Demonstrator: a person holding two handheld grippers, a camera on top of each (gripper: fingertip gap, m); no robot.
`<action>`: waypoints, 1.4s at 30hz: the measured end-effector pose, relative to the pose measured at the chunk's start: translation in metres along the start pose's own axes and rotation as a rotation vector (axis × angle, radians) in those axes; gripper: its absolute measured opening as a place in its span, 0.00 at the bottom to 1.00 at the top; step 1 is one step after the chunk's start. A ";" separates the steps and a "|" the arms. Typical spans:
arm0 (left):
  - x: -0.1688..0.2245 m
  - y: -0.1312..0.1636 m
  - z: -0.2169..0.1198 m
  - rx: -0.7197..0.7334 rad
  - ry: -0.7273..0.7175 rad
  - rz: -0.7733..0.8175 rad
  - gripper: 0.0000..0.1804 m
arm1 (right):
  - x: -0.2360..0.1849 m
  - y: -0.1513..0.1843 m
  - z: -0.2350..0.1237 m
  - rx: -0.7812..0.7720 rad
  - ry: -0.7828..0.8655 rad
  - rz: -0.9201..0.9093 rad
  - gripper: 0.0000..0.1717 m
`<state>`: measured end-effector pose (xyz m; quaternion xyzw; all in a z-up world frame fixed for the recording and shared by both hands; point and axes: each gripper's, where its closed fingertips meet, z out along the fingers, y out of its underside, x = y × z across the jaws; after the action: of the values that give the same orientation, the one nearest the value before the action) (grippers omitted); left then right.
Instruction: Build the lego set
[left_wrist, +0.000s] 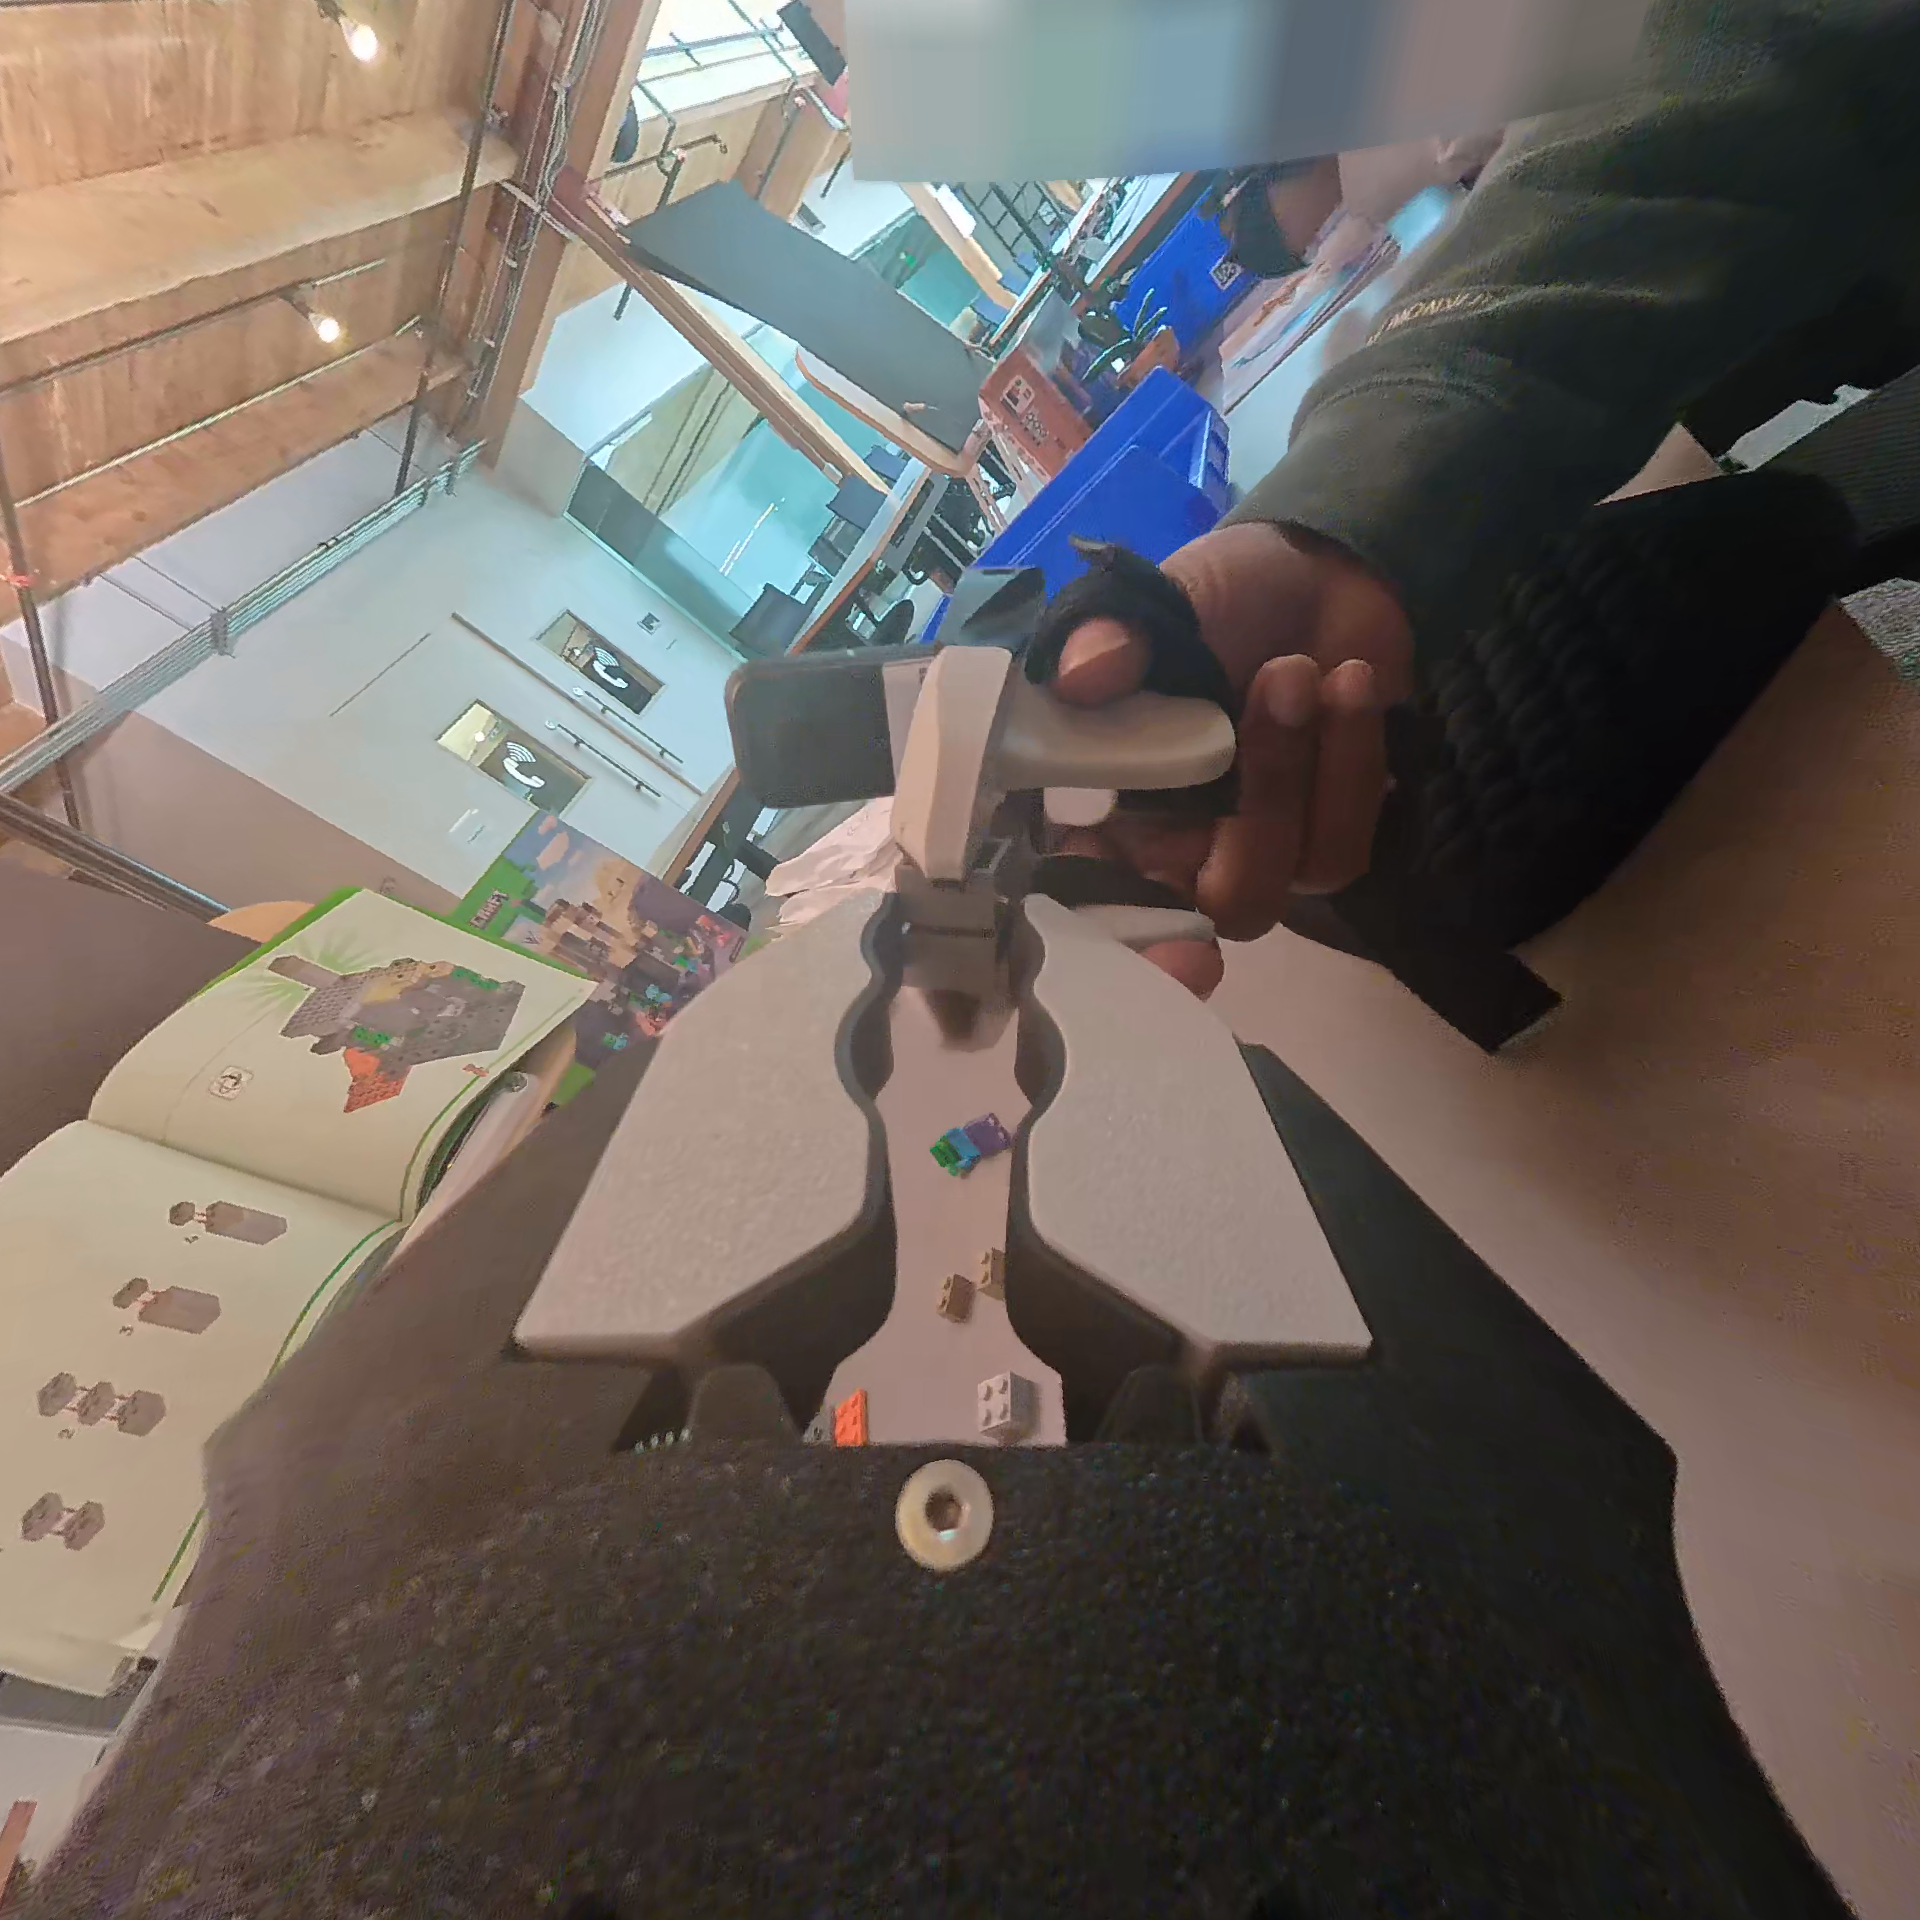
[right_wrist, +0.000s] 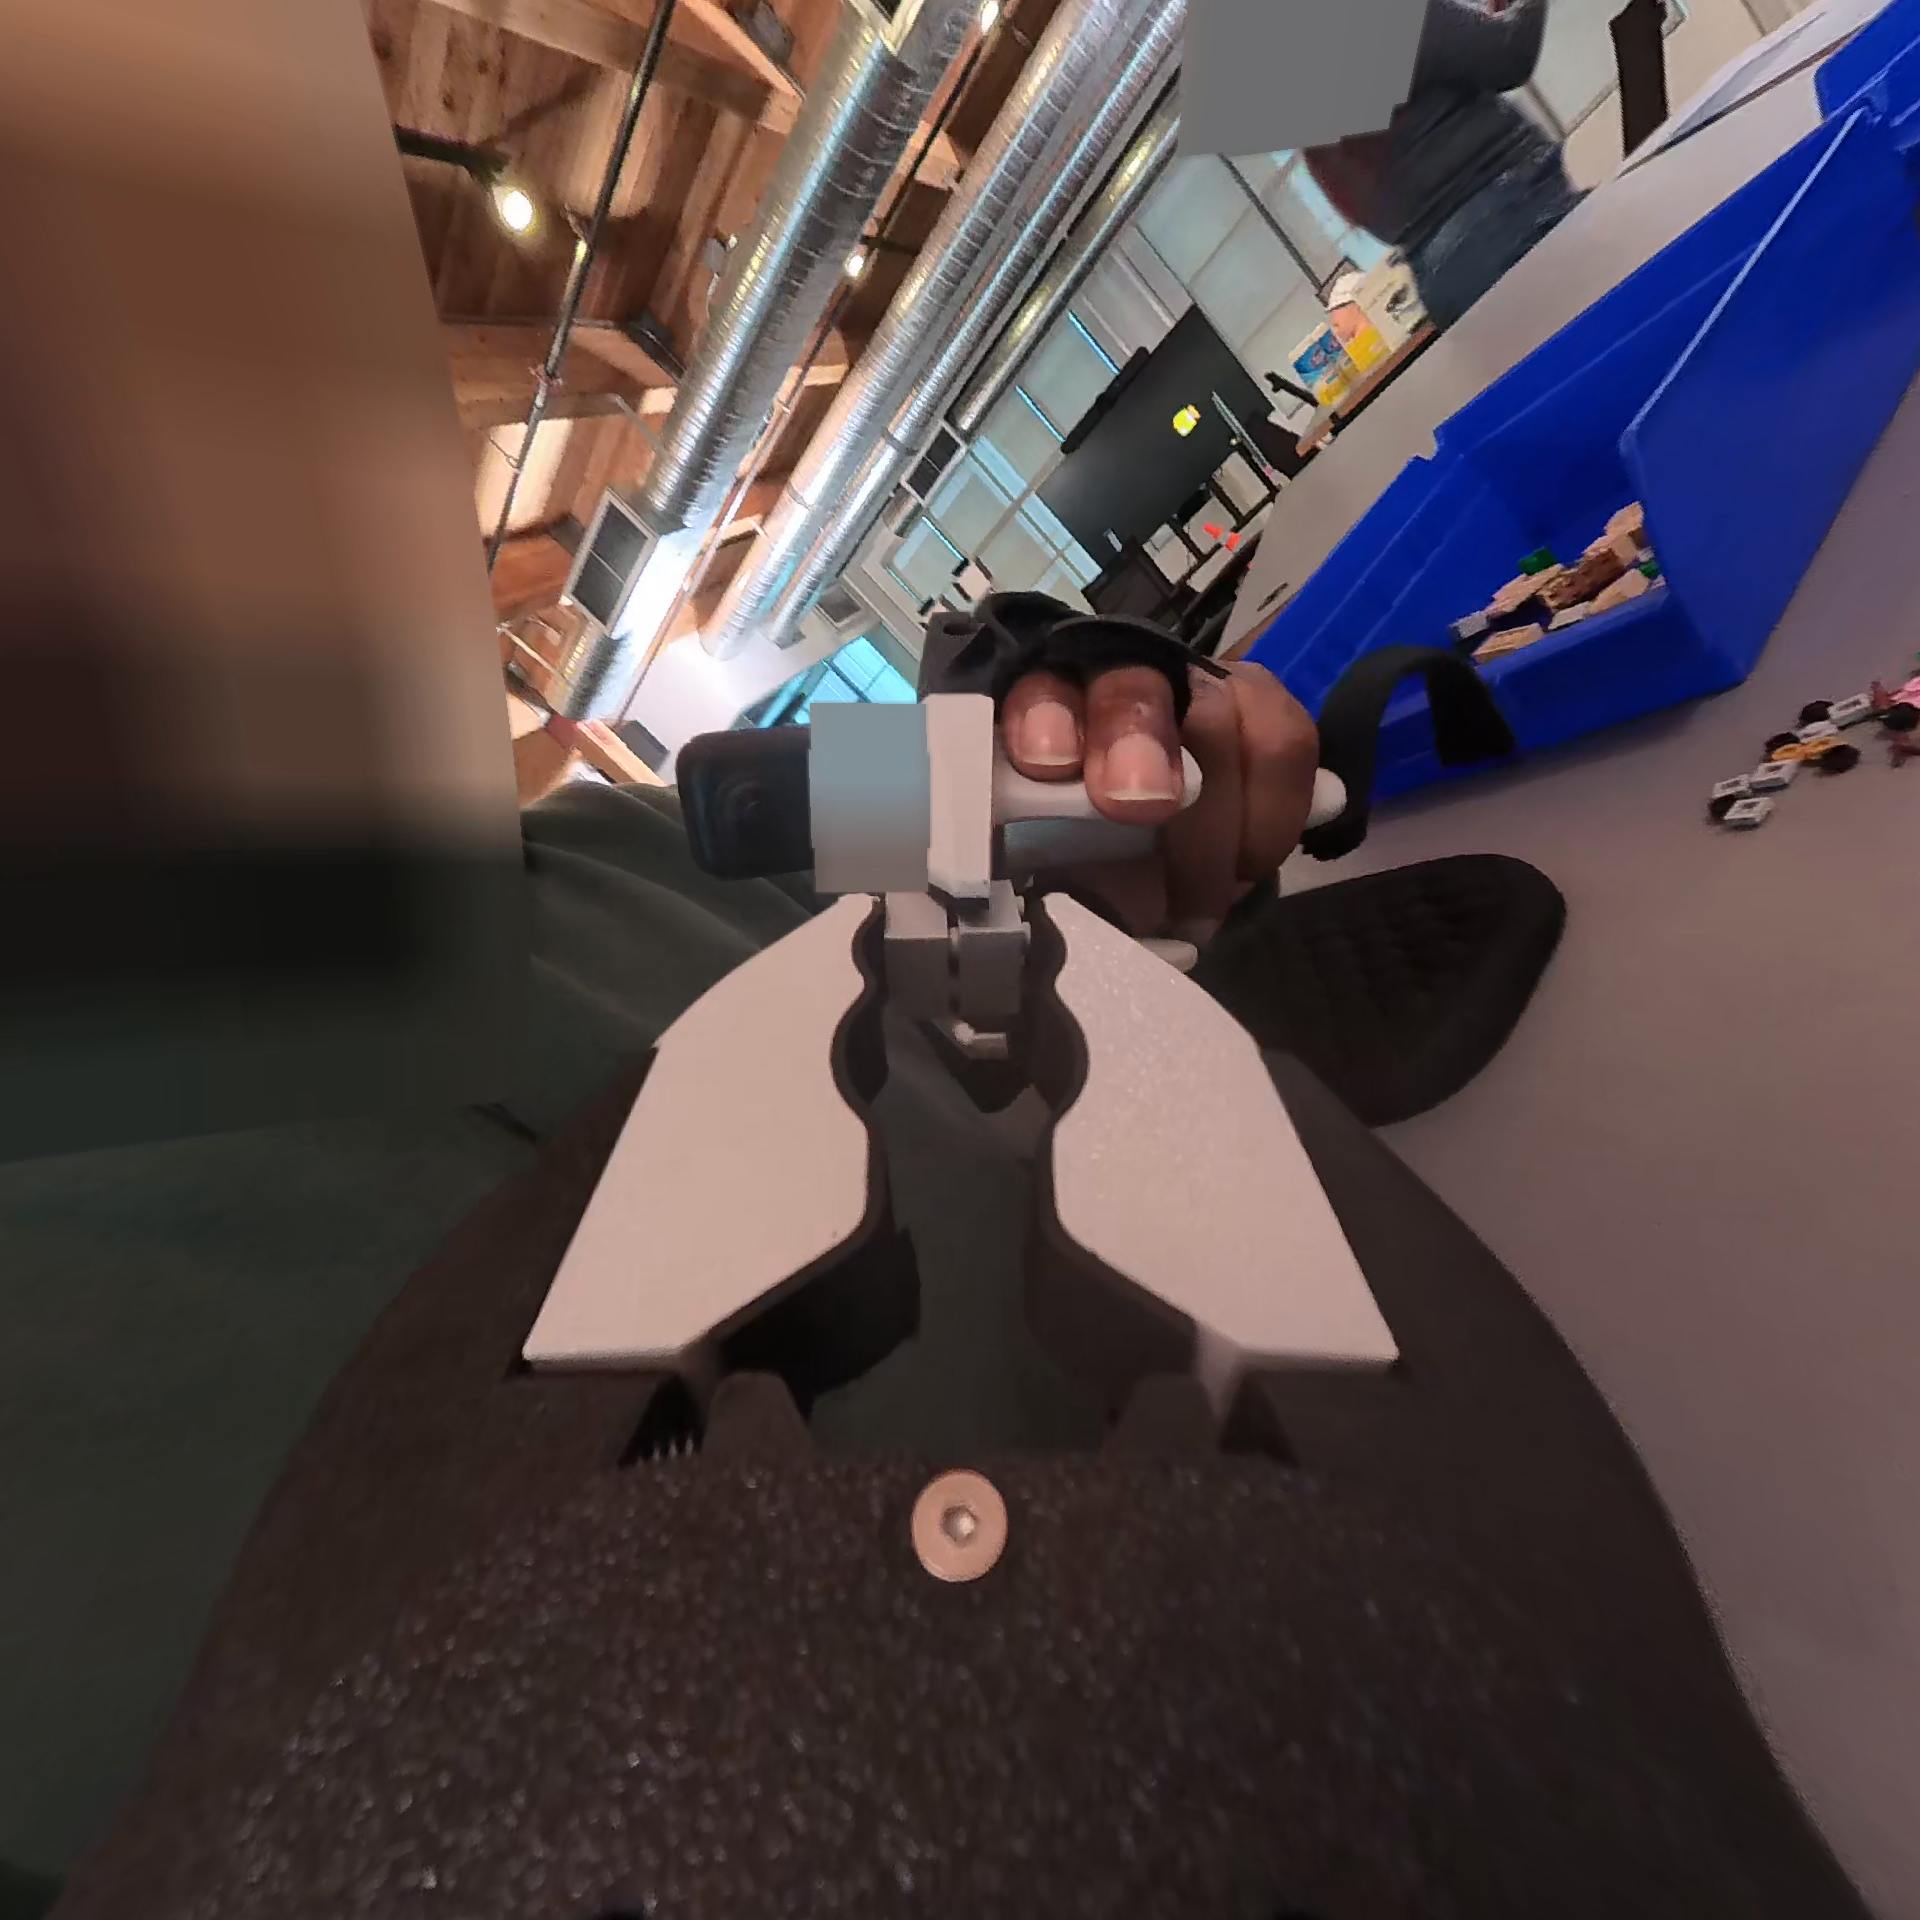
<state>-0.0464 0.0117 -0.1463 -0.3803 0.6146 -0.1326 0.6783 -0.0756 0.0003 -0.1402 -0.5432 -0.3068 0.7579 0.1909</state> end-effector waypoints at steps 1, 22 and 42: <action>0.001 0.000 0.000 0.001 0.002 0.001 0.10 | -0.001 0.001 0.000 0.002 -0.014 0.020 0.14; 0.016 0.003 -0.002 -0.024 0.111 -0.047 0.10 | 0.002 0.016 0.005 -0.077 -0.037 -0.021 0.15; 0.012 0.002 -0.008 -0.022 0.166 -0.124 0.13 | -0.002 0.016 0.002 -0.070 -0.128 0.005 0.14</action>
<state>-0.0521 0.0022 -0.1560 -0.4129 0.6454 -0.1987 0.6111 -0.0761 -0.0134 -0.1490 -0.5009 -0.3431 0.7804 0.1498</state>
